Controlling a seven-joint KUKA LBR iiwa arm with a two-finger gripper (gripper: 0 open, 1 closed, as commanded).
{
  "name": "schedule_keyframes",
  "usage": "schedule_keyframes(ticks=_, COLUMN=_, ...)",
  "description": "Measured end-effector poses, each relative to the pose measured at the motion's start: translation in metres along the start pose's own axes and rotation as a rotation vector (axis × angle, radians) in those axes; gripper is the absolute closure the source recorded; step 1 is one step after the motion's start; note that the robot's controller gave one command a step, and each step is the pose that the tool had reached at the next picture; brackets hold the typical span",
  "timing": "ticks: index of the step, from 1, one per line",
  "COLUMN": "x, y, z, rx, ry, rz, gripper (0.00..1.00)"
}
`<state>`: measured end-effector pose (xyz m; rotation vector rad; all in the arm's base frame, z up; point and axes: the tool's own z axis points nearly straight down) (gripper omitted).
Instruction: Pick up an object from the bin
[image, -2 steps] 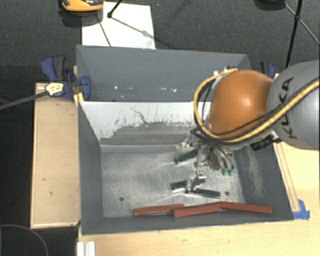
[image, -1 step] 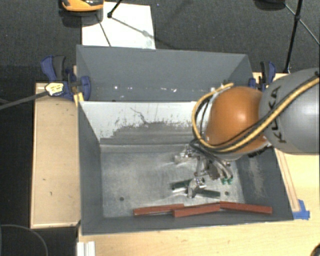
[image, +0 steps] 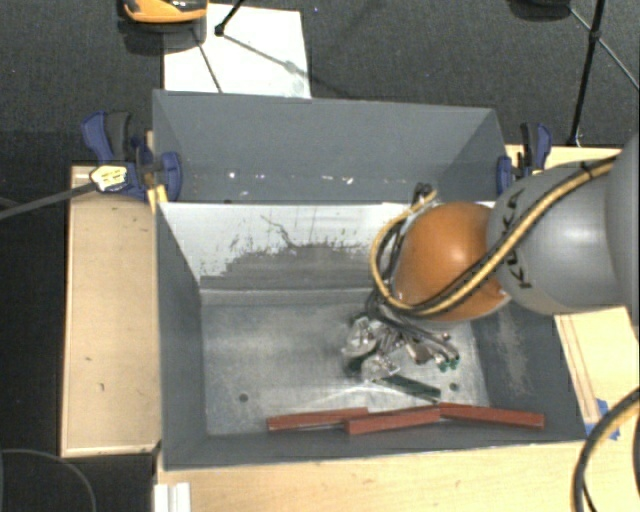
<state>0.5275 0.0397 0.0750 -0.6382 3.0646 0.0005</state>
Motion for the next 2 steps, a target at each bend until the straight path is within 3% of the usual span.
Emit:
schedule_keyframes(ticks=1, x=0.0, y=0.0, z=0.0, rx=0.0, ry=0.0, rz=0.002, gripper=1.0)
schedule_keyframes(ticks=2, x=-0.012, y=-0.018, z=-0.149, rx=0.0, ry=0.005, rz=0.017, gripper=1.0)
